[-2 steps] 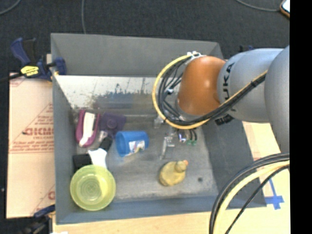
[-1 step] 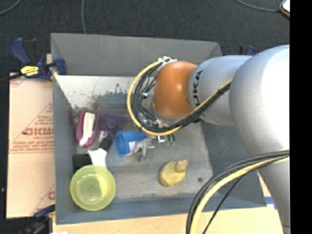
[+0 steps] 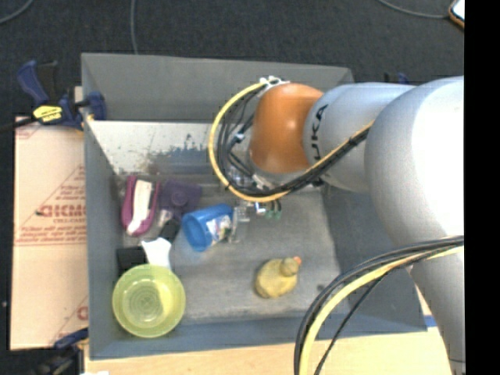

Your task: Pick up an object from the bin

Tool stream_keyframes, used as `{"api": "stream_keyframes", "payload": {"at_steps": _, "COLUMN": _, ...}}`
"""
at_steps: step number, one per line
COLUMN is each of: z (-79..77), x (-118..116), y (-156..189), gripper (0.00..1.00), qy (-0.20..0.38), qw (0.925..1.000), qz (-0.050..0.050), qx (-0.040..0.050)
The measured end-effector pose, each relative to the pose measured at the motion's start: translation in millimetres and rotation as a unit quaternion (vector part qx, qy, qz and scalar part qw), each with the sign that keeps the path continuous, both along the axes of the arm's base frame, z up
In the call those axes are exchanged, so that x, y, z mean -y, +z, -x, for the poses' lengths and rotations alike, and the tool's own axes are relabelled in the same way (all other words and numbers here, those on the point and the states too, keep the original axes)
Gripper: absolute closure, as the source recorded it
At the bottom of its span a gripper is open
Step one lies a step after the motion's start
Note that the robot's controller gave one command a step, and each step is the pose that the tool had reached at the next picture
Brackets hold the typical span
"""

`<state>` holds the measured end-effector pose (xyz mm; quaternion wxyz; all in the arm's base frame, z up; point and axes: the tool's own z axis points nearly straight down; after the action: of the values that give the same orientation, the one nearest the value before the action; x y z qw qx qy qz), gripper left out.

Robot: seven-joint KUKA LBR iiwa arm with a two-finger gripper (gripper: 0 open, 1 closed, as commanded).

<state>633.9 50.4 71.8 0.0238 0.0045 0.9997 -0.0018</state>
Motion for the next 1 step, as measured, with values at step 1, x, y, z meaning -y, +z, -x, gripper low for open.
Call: {"api": "stream_keyframes", "payload": {"at_steps": 1, "z": 11.1, "x": -2.1, "y": 97.7, "gripper": 0.00, "qy": 0.007, "qw": 1.0000, "qz": 0.000, "qx": -0.0040}}
